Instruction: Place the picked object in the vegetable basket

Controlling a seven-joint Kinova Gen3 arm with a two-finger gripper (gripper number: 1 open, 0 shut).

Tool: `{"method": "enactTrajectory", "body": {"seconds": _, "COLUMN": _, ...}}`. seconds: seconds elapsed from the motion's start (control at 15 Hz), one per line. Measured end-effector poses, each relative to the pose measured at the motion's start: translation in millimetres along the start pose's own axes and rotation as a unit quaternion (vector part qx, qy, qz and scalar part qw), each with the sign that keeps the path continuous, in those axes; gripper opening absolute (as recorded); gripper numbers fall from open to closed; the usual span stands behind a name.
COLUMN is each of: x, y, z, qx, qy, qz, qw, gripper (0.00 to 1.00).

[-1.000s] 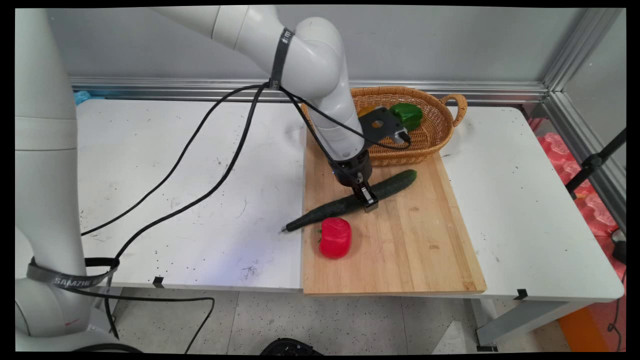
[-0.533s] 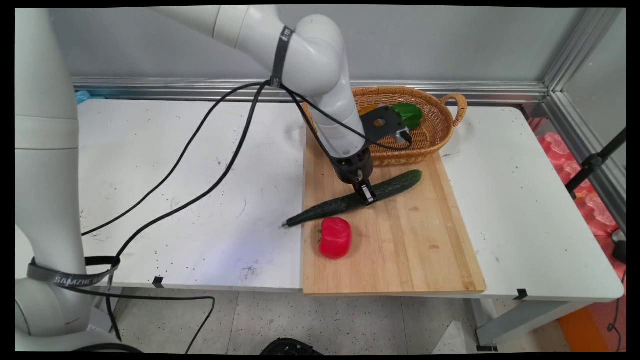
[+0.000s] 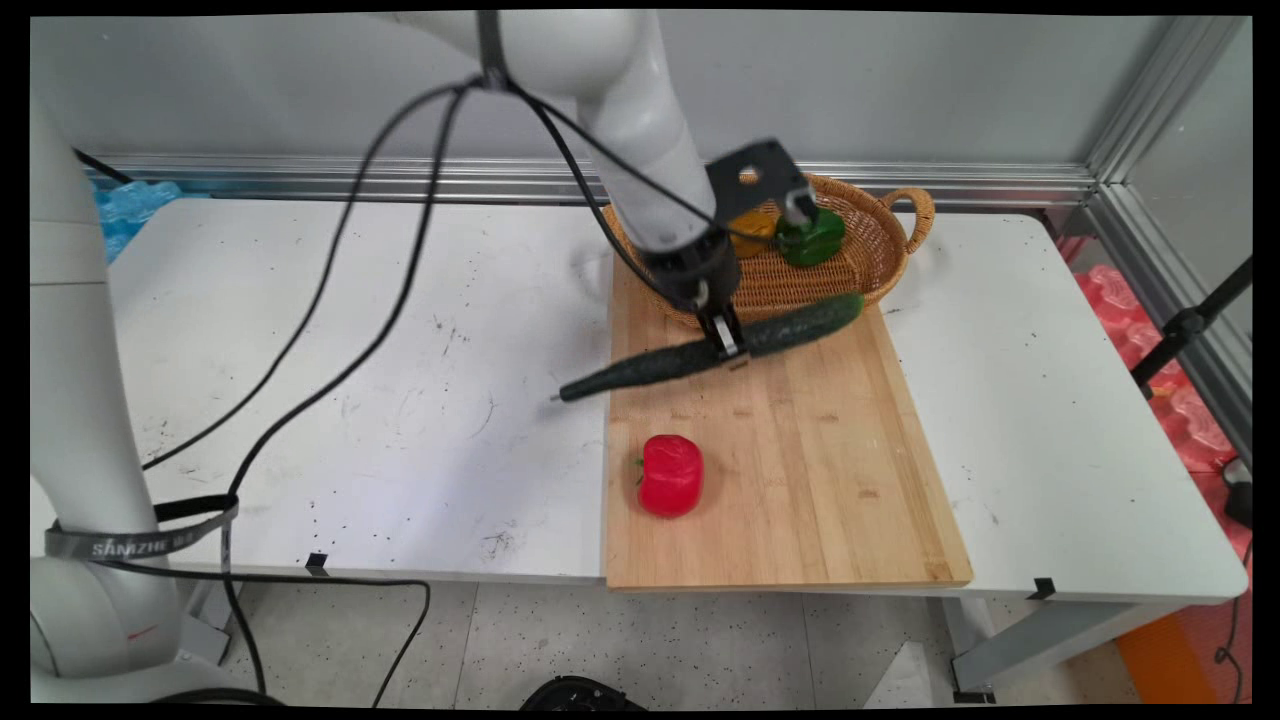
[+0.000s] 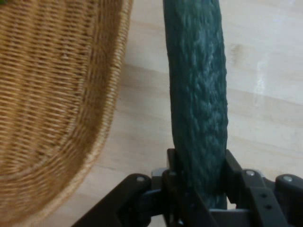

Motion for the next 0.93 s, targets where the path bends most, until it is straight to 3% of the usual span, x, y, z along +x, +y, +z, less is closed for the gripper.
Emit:
{"method": "enactTrajectory", "body": {"seconds": 0.53, "x": 8, "y": -20, "z": -82, "qx": 0.012, "qy": 0.025, "qz": 0.020, "qw": 0.9994, "gripper": 0.00}}
{"method": "enactTrajectory", "body": {"seconds": 0.93, "x": 24, "y": -39, "z": -105, "qx": 0.034, "qy": 0.031, "qz": 0.014, "qw": 0.9989, "gripper": 0.00}}
